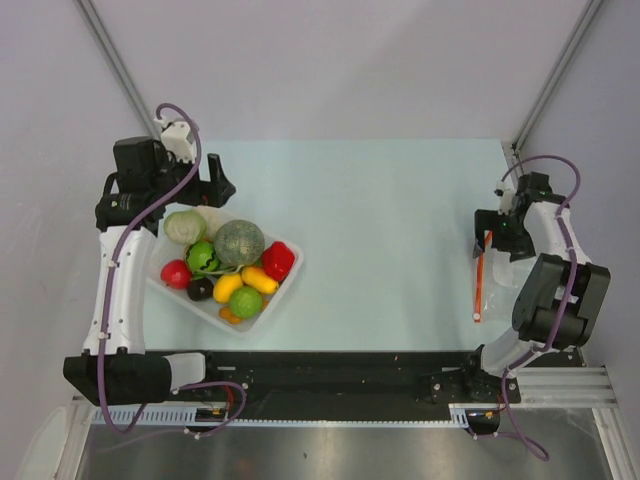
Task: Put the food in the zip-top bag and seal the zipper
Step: Pick up the zipper food storage bag at the corner of the board.
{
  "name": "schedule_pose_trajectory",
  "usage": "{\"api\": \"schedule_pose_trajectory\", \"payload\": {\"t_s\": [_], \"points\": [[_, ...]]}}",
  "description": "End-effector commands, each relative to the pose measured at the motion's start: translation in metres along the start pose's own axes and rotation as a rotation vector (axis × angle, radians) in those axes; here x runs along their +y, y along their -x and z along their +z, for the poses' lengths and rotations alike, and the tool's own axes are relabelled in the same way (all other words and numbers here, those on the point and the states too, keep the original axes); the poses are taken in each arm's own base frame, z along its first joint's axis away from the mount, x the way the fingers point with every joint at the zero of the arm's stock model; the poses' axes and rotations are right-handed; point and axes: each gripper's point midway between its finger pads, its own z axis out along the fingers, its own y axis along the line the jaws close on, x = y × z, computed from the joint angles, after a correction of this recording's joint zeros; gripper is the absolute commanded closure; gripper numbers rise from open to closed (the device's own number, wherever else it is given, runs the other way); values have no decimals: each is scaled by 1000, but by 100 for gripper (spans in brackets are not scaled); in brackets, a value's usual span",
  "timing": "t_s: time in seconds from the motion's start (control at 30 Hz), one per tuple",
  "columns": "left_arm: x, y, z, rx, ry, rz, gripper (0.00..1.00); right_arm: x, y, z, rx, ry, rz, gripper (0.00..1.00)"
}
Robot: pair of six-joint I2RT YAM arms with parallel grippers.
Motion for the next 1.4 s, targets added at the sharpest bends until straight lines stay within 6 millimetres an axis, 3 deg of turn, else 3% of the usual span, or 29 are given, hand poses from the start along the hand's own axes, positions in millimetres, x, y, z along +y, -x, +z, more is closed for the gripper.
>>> {"api": "schedule_pose_trajectory", "payload": {"t_s": [0.0,0.17,0.43,0.53,0.63,0.67,0.73,0.83,1.0,1.07,1.17,1.23,1.37], "points": [[-5,8,-2,-52,4,21,0,16,18,10,-70,-72,-7,0],[3,4,-2,-46,48,19,0,11,10,41,0,-123,0,13],[11,-1,0,-36,88,36,0,12,7,67,36,-176,-31,37],[14,-1,0,-39,104,35,0,11,8,70,45,-184,-33,62],[13,-1,1,-42,100,32,0,12,15,60,28,-182,-41,88],[13,-1,2,-43,98,31,0,14,16,54,22,-171,-52,100],[13,-2,2,-40,95,29,0,20,26,43,-8,-139,-65,100],[9,-1,3,-43,72,29,0,45,38,17,-67,-2,-87,100],[-13,9,3,-86,-24,51,0,119,57,-50,-212,399,-135,100],[-24,17,2,-112,-75,59,0,149,66,-89,-293,574,-161,100],[-68,24,7,-126,-209,113,0,185,69,-134,-369,803,-179,100],[-91,25,9,-123,-280,146,0,206,72,-156,-402,899,-182,100],[-159,14,16,-119,-501,181,1,245,69,-189,-426,1086,-190,100]]}}
